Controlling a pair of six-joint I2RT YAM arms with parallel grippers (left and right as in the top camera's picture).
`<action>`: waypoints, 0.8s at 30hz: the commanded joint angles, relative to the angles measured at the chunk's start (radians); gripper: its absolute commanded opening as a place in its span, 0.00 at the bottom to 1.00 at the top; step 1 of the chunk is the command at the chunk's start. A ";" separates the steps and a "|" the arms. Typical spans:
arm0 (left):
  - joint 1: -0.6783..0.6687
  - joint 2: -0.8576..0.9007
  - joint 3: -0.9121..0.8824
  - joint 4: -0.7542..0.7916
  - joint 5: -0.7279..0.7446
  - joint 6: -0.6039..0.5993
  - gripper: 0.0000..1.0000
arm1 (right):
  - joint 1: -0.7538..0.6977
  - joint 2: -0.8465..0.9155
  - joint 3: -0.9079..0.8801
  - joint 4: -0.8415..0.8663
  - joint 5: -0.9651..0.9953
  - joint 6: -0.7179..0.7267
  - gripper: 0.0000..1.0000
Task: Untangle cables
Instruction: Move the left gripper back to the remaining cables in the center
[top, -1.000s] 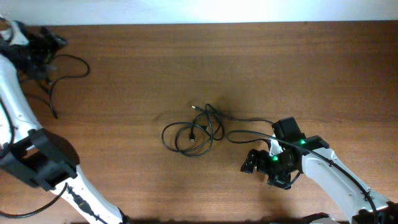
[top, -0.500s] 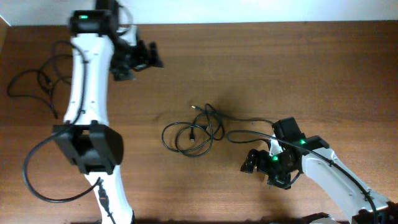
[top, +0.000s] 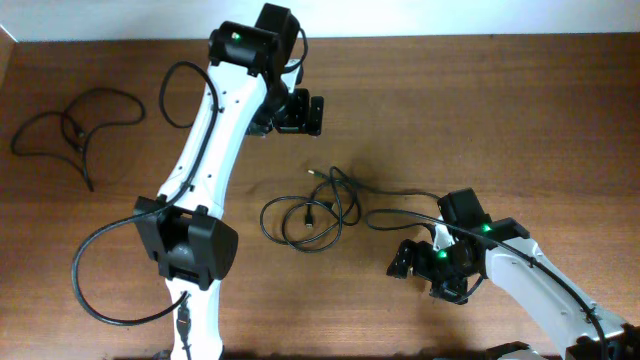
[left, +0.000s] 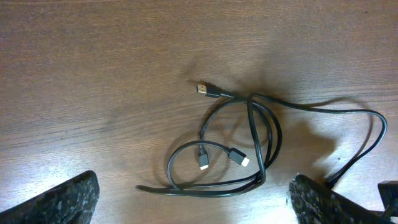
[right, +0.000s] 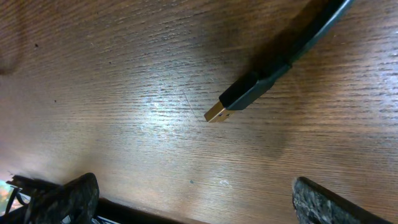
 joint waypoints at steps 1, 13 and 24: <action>0.001 -0.033 -0.006 -0.002 -0.018 0.009 0.99 | -0.001 0.005 -0.005 0.000 0.013 0.005 0.99; 0.000 -0.039 -0.017 -0.129 0.077 0.036 0.99 | -0.001 0.005 -0.005 0.000 0.013 0.005 0.98; 0.065 -0.493 -0.567 -0.111 0.009 0.005 0.99 | -0.001 0.005 -0.005 0.000 0.013 0.005 0.98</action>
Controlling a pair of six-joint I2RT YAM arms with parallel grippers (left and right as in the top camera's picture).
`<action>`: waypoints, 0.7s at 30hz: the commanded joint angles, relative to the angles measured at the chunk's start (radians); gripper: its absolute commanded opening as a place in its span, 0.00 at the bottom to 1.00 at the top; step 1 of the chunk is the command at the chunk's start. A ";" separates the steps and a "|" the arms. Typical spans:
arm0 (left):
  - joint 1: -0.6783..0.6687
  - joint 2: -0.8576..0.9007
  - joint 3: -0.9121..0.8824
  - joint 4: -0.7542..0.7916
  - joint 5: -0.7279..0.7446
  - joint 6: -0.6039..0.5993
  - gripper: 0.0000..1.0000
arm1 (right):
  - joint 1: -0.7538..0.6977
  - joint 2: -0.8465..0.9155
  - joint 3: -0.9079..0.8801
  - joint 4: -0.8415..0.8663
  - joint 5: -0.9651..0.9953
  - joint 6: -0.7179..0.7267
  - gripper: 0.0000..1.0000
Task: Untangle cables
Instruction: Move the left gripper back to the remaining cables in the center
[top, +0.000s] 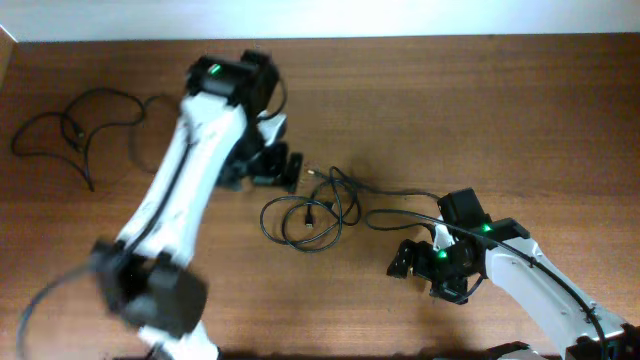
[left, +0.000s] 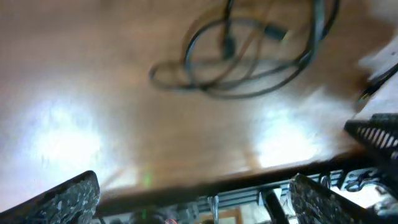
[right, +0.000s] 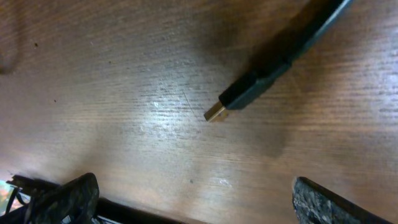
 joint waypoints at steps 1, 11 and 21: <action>0.035 -0.271 -0.203 0.060 -0.017 -0.137 0.99 | -0.001 0.005 -0.005 0.001 0.013 0.004 0.99; 0.032 -0.565 -0.739 0.620 -0.010 -0.613 0.99 | -0.001 0.005 -0.005 0.001 0.013 0.005 0.98; 0.018 -0.446 -0.965 1.027 0.156 -1.210 0.99 | -0.001 0.005 -0.005 0.001 0.013 0.005 0.98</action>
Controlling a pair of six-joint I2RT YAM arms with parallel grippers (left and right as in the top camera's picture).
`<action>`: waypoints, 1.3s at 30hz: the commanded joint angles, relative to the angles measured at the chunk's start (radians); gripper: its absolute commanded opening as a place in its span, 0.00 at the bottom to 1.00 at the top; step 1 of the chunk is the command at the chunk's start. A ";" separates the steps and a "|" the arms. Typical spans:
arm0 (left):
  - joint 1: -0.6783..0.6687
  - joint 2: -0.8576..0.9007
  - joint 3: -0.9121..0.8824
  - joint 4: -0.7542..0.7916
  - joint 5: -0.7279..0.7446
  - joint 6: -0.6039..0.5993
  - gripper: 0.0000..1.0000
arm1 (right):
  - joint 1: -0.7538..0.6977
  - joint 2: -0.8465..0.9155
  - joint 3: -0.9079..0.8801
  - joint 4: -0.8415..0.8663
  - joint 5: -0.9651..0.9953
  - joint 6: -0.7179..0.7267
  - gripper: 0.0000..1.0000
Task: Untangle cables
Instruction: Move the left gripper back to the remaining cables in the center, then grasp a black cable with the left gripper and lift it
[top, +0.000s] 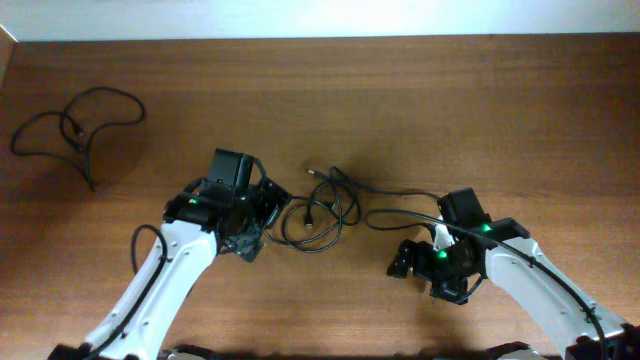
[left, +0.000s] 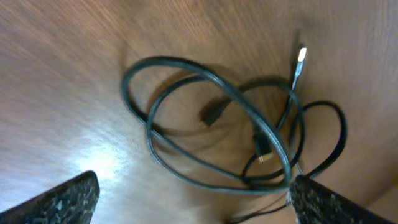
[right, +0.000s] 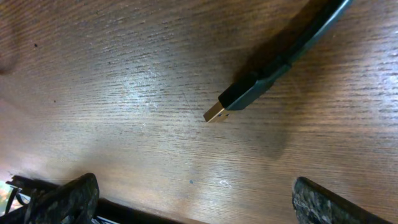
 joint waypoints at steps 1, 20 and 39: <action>-0.026 0.062 -0.015 0.149 0.049 -0.108 0.99 | -0.001 0.004 -0.005 0.001 0.013 0.004 0.98; 0.011 0.156 0.033 0.406 0.270 0.462 0.00 | -0.001 0.004 -0.005 0.001 0.013 0.004 0.98; 0.030 -0.325 0.038 -0.020 -0.015 0.909 0.00 | -0.001 0.003 -0.004 0.201 -0.378 -0.256 0.98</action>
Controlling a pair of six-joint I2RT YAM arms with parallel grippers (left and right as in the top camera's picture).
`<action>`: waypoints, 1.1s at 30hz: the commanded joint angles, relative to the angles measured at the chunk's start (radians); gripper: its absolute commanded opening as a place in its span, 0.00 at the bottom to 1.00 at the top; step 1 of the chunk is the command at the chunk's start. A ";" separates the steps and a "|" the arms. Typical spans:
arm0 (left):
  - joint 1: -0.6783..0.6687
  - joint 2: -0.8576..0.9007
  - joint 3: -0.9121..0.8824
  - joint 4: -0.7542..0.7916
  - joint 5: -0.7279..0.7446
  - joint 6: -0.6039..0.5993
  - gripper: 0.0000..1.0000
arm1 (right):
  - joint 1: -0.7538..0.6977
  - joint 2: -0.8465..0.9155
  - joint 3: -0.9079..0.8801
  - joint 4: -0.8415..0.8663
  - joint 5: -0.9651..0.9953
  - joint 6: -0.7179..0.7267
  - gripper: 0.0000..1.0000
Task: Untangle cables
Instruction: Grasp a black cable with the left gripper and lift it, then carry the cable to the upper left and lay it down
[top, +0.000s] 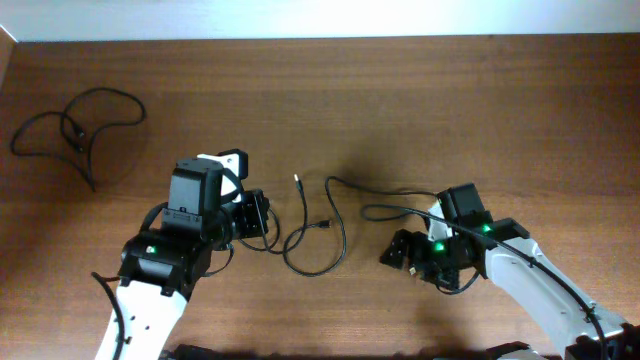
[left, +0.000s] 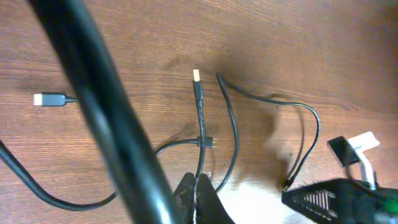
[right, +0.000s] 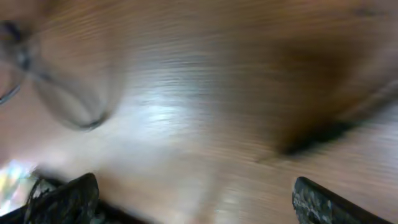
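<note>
Thin black cables (top: 335, 240) lie spread in loose curves at mid-table. One strand with a gold USB tip (left: 196, 75) runs straight back into my left gripper (left: 198, 194), which is shut on it. A second strand (left: 308, 115) bends away toward the right arm. In the overhead view my left gripper (top: 258, 217) sits just left of the cables. My right gripper (top: 400, 252) stands at their right end. The right wrist view is blurred, and the right gripper (right: 193, 196) is open with only table between its fingers.
A separate black cable (top: 75, 125) lies in a loop at the far left of the wooden table (top: 520, 110). A thick blurred black cord (left: 106, 118) crosses the left wrist view close to the camera.
My left gripper was open beside a tight coil; now it is shut on one strand and the coil is spread into loose curves. My right gripper shifted slightly left, and its USB plug left its view.
My left arm was first at the back of the table, gripper open, looking down on the coil. It then stood nearer the coil, then low at its left side, and now grips a strand. My right gripper stayed open over a USB plug until now.
</note>
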 joint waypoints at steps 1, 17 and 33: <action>0.003 -0.009 0.012 -0.001 -0.018 0.138 0.00 | -0.001 0.003 0.000 0.058 -0.280 -0.171 0.99; 0.074 0.014 0.090 0.720 -0.489 0.359 0.00 | -0.001 0.003 -0.001 0.074 0.152 -0.171 0.98; 0.340 0.940 0.368 1.103 0.280 0.047 0.00 | -0.001 0.003 -0.001 0.074 0.152 -0.171 0.98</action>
